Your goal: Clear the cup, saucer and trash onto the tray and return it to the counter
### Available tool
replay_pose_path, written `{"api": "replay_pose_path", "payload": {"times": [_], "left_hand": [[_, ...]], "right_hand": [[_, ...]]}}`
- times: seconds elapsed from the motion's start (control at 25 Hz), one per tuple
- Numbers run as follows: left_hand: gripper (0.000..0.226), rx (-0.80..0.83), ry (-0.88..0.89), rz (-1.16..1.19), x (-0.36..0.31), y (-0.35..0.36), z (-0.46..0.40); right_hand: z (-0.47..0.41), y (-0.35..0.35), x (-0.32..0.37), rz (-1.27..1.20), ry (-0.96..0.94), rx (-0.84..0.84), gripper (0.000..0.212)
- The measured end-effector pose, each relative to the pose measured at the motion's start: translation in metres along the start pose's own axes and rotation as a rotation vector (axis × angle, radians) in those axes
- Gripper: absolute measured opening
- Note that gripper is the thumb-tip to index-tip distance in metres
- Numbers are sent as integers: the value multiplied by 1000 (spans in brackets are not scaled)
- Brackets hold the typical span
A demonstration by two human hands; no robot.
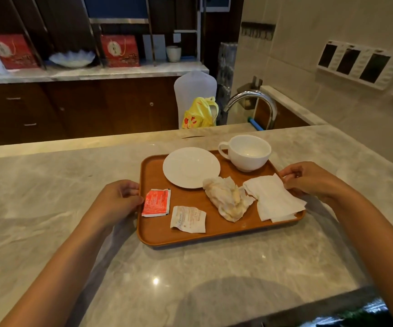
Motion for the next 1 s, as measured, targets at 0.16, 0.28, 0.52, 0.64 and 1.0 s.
{"api": "replay_pose_path", "payload": {"times": [0.16, 0.28, 0.52, 0.64, 1.0], "left_hand": [[11, 31, 21, -56, 5, 7, -6], [10, 68, 43, -87, 9, 6, -8], [15, 168, 90, -294, 18, -2, -16], [12, 117, 98, -326, 16, -1, -13], [8, 93, 100, -284, 12, 2, -5]], "right_hand": [[-8, 3, -6, -16, -7, -11, 20], [-10, 5, -10, -8, -27, -31, 20], [-7, 4, -12, 126, -70, -45, 24], [-7, 1, -8, 231, -59, -67, 31], [-4, 4, -12, 205, -89, -124, 33]]}}
Point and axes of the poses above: each hand's wrist, its own z-axis away from the middle knuckle, its own y-axis out of the palm, x = y × z, the point moved 2 cm from there along -z, towards the middle knuckle, and after that the axes turned 14 degrees about y, right-handed, at the moved point
